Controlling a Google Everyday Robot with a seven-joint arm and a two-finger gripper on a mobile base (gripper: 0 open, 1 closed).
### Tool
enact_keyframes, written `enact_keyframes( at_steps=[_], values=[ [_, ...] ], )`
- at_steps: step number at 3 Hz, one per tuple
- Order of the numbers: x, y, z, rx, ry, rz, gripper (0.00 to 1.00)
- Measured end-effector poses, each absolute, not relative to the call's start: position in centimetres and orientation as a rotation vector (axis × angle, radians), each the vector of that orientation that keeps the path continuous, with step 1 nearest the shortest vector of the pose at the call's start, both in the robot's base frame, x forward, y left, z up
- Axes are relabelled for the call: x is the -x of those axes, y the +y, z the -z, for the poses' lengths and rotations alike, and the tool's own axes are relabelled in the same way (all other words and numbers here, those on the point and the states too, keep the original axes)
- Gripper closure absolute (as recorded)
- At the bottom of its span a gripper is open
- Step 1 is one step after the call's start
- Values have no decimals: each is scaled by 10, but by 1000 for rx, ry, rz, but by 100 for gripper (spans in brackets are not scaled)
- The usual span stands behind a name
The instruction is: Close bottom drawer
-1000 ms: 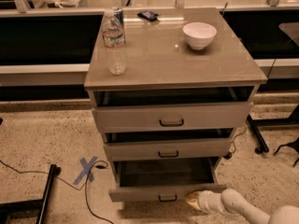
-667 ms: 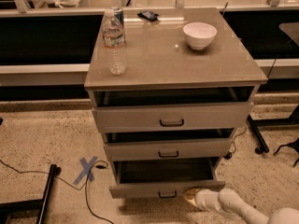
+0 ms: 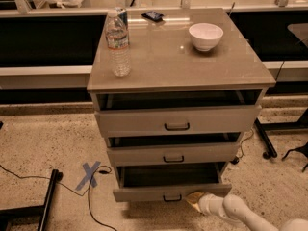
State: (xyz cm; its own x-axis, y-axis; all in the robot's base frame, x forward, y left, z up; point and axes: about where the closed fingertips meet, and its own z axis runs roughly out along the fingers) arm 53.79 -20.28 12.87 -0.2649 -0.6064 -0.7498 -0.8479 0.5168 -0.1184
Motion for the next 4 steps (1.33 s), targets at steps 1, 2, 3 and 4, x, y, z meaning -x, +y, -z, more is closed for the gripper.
enact_keyframes(
  at_steps=[1, 2, 3, 4],
  values=[
    [-543, -194, -130, 1262, 1892, -401, 100],
    [-558, -175, -129, 1379, 1736, -402, 100],
    [-577, -164, -128, 1450, 1642, -376, 100],
    [-585, -162, -128, 1468, 1620, -361, 100]
  ],
)
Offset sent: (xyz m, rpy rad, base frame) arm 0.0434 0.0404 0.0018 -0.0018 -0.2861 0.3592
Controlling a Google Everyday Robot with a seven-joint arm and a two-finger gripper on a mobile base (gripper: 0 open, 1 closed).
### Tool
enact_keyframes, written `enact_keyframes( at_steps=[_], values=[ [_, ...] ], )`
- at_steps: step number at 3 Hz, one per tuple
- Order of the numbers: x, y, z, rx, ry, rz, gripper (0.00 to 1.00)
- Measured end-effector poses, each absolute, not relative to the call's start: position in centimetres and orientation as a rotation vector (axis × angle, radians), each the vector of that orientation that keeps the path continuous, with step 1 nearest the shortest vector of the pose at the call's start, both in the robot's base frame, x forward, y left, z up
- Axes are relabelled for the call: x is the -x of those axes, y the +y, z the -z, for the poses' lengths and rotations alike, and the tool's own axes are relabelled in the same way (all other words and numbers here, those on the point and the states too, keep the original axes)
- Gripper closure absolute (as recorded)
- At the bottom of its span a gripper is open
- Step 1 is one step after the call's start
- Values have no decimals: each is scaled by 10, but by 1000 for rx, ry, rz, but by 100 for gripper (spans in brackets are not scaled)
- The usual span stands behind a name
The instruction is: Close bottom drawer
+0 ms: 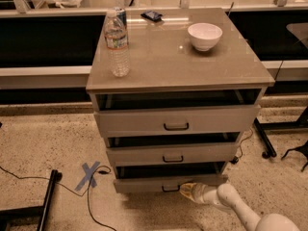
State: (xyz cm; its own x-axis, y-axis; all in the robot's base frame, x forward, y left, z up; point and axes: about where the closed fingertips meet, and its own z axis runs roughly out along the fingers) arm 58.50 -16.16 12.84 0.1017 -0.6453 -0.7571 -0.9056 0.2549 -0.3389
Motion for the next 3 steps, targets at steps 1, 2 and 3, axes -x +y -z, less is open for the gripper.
enact_keyframes(
  at_steps=[1, 2, 3],
  values=[
    [-586, -164, -128, 1468, 1620, -361, 100],
    [-586, -165, -128, 1468, 1620, -361, 100],
    [-586, -165, -128, 1468, 1620, -361, 97]
  ],
)
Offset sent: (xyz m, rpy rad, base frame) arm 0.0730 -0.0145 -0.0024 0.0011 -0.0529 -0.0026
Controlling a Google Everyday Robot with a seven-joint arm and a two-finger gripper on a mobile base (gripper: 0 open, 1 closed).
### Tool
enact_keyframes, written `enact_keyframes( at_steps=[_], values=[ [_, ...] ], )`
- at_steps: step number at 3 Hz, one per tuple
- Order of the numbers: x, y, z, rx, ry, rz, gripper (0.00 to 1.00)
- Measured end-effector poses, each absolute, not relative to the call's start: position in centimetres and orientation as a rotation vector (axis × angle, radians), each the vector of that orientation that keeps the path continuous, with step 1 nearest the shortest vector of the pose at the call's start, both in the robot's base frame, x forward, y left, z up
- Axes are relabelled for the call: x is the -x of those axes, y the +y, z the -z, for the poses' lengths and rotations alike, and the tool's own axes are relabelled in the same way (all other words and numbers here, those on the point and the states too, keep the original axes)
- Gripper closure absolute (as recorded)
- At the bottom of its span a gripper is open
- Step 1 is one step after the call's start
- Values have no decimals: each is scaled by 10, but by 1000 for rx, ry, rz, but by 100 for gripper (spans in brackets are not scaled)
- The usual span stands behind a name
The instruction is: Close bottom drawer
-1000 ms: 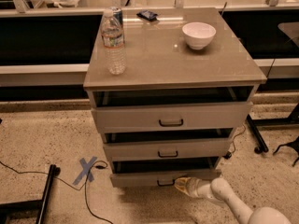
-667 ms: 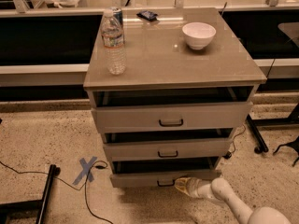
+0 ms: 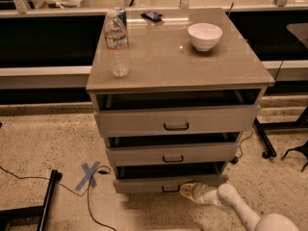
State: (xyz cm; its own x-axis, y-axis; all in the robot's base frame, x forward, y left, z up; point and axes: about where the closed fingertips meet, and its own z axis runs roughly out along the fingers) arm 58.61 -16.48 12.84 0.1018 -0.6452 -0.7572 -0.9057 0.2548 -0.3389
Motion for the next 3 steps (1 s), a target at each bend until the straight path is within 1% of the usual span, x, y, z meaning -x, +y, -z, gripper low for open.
enact_keyframes(
  at_steps=[3],
  values=[
    [-586, -165, -128, 1468, 1620, -361, 28]
  ],
)
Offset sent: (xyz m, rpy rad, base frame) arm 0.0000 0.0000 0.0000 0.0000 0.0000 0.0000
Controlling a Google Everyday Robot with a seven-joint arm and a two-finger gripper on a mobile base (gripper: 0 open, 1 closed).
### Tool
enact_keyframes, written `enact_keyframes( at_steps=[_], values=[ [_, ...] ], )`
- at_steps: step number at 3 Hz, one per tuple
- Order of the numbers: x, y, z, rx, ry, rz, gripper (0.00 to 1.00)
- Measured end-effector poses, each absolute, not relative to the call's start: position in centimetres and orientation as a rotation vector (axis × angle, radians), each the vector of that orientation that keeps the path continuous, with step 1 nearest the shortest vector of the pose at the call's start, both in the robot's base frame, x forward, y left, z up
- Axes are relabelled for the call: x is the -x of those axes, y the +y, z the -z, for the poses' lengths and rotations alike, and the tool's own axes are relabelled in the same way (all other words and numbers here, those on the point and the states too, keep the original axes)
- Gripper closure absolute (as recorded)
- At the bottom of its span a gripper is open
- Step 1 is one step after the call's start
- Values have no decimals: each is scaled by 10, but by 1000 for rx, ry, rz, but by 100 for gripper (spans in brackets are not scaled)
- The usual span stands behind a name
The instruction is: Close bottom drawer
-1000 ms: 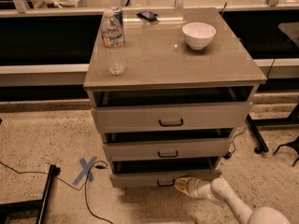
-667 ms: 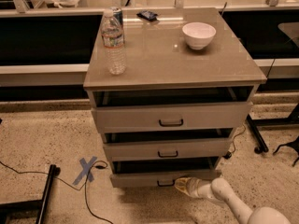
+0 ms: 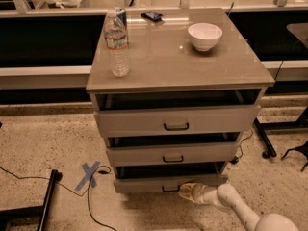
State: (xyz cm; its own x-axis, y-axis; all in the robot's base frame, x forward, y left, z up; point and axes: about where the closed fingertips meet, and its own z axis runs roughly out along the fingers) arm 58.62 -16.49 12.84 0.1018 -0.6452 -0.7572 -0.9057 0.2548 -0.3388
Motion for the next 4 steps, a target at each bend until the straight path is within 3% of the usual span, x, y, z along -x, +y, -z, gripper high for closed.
enact_keyframes(
  at_steps=[1, 2, 3, 4],
  values=[
    [-586, -165, -128, 1468, 1620, -361, 0],
    [-586, -165, -128, 1468, 1620, -361, 0],
    [-583, -166, -128, 1468, 1620, -361, 13],
    [-582, -166, -128, 1468, 1620, -361, 36]
  ],
)
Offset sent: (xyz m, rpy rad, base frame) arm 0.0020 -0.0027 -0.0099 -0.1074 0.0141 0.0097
